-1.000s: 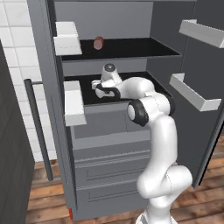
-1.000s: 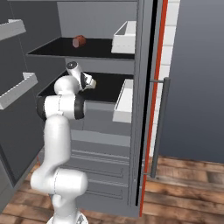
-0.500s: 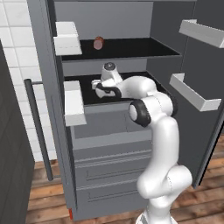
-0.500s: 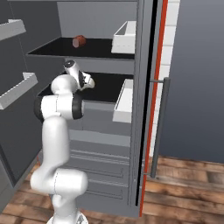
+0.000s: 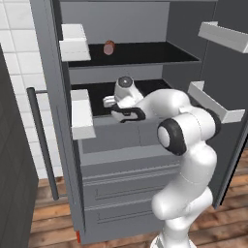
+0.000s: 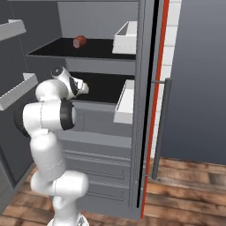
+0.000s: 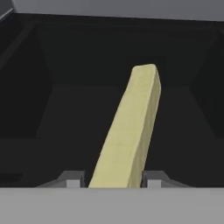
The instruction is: Retrieve the butter from the fridge and place it on a plate on the dining table. Then retrieve the butter knife by the fridge and place it near the plate.
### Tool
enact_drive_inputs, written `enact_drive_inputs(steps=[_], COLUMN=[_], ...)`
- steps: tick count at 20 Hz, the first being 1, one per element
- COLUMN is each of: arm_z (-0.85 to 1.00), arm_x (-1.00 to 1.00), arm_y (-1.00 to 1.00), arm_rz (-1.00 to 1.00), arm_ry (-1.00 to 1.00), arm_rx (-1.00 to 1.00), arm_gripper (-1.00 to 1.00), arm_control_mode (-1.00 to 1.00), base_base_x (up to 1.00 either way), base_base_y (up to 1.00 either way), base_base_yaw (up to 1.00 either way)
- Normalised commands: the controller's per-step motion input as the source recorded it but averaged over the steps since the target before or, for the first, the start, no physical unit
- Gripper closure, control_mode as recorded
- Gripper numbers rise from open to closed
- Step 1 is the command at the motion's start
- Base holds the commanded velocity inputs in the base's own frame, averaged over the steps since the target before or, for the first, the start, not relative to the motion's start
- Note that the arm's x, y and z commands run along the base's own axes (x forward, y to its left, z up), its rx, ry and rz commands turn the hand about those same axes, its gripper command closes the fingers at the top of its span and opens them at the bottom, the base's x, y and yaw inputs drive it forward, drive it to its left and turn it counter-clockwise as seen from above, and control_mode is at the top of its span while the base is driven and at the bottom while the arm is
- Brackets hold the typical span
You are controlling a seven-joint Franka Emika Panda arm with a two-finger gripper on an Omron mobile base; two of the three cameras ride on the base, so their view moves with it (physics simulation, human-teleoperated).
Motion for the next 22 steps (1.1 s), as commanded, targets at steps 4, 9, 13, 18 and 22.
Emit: enact_drive_inputs(steps=[4,9,13,18,22], arm_z=[0.96,0.86,0.32,0.15,0.00], arm_x=[-1.00,-1.00,-1.00,-0.67,-0.26], arm_y=[0.00,-0.01,-0.25,-0.14,-0.05], arm_rz=[0.00,0.00,0.00,0.00,0.00], arm_ry=[0.12,0.17,0.03,0.09,0.12], arm_rx=[0.09,0.05,0.00,0.00,0.00], arm_gripper=[1.00,1.00,1.00,1.00,1.00], arm_control_mode=[-1.00,-1.00,-1.00,-1.00,-1.00], base_base_x=[0.00,0.00,0.00,0.00,0.00], base_base_y=[0.00,0.00,0.00,0.00,0.00], base_base_yaw=[0.00,0.00,0.00,0.00,0.00])
